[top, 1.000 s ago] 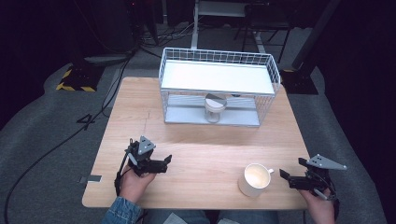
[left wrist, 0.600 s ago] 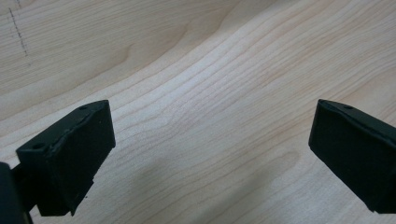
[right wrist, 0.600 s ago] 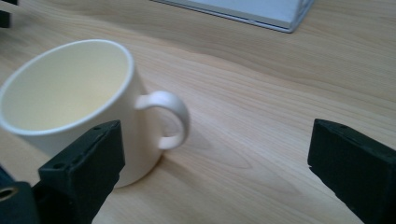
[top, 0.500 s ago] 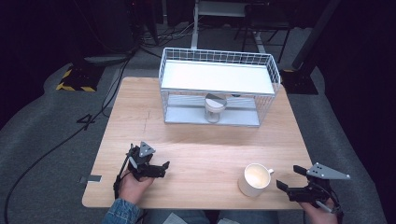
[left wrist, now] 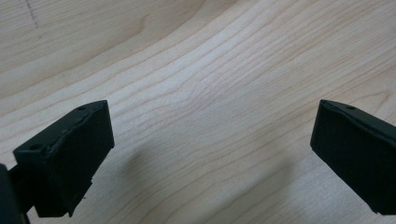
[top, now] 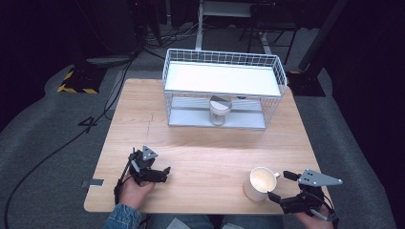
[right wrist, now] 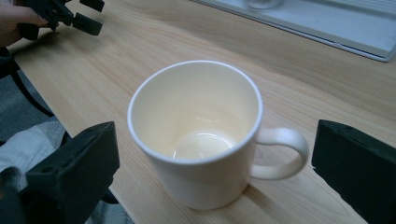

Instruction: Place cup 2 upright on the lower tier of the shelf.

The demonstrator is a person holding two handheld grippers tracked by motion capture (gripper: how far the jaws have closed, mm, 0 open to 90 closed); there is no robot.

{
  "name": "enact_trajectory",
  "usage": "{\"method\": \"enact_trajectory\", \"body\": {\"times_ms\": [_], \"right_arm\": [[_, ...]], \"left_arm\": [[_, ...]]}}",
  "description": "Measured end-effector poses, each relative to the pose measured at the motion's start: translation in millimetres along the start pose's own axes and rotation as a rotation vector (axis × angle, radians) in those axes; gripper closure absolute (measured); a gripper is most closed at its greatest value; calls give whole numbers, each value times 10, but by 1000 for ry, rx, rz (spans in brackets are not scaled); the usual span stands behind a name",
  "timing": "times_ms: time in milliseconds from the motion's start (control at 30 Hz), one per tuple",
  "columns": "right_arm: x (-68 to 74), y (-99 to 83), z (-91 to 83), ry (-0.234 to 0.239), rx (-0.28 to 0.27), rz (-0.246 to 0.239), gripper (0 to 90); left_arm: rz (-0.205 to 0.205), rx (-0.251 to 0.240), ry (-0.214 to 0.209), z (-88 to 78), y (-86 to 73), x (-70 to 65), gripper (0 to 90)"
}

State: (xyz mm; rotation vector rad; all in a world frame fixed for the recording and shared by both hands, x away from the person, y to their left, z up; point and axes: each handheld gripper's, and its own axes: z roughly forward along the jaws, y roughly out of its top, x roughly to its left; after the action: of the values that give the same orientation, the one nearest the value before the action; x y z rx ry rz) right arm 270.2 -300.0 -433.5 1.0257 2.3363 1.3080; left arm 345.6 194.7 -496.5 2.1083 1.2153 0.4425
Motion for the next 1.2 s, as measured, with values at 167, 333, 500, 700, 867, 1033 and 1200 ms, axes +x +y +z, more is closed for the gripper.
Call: {"method": "enact_trajectory", "body": {"times_ms": [167,333,500,700,867,1033,1200], "right_arm": [[41,60,138,30,6,-33,1],[33,85,272,53,15,-40,1],[45,112,362,72,14,-62,0],[54,132,481,72,38,-86,0],[48,106,534,73,60,-88,0],[43,89,559,71,70,-101,7],[52,67,589,53,94,-124,26]], "left_arm": [[-28,13,0,-3,-67,45,1],[-30,26,13,3,-104,64,0],[-22,26,20,10,-126,53,0],[-21,26,21,8,-131,57,0],[-21,26,19,11,-129,58,0],[-21,25,19,11,-129,58,0],[-21,26,18,10,-130,58,0]]}}
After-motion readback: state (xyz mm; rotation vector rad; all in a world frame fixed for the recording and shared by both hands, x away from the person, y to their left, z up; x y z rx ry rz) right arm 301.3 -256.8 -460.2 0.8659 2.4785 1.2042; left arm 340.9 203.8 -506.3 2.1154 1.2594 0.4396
